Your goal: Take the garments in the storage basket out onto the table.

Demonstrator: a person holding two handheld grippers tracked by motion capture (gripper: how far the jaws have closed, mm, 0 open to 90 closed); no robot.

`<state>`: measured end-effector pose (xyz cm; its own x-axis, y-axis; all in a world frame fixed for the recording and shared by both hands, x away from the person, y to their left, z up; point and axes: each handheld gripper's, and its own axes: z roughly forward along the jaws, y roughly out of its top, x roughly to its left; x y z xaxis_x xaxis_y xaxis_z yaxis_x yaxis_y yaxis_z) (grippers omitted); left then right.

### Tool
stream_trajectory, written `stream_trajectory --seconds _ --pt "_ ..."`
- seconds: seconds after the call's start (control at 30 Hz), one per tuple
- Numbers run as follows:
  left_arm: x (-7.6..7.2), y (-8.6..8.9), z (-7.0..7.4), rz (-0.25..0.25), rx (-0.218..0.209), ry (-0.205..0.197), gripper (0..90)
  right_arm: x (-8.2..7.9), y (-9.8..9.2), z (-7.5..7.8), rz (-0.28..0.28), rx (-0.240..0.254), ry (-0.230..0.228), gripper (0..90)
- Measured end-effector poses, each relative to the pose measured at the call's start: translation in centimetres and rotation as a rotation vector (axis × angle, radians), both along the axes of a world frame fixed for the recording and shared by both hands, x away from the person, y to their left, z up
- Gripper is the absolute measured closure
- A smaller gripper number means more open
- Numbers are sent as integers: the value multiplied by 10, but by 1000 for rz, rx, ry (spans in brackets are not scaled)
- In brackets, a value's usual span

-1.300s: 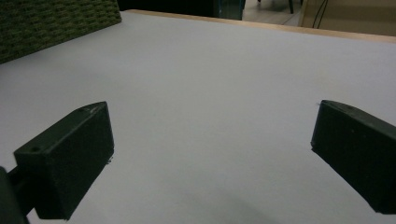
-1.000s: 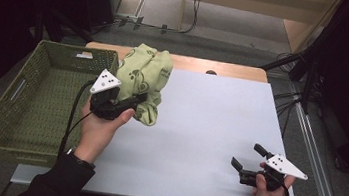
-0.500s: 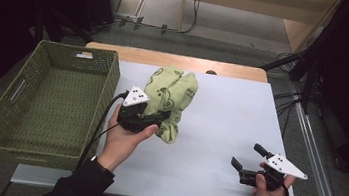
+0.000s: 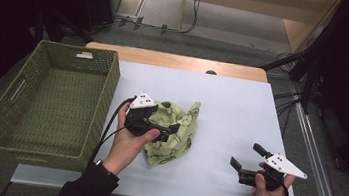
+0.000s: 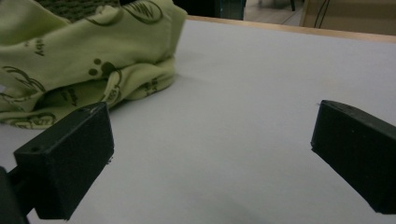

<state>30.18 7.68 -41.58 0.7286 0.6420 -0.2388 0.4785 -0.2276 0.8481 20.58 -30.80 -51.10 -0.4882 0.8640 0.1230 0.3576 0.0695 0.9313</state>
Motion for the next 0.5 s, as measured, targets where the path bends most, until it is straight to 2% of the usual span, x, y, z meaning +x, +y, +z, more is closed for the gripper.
stream_trajectory --seconds 0.1,0.23,0.4,0.5 --pt "-5 10 -6 12 -13 -4 0 -2 10 10 16 -2 -13 0" --pt "-12 21 -22 23 -33 23 0 -1 26 24 57 17 -28 0" --pt "-19 26 -39 19 -24 46 0 7 49 38 103 21 0 0" --pt "-24 27 -46 20 -1 33 0 17 63 42 124 15 21 0"
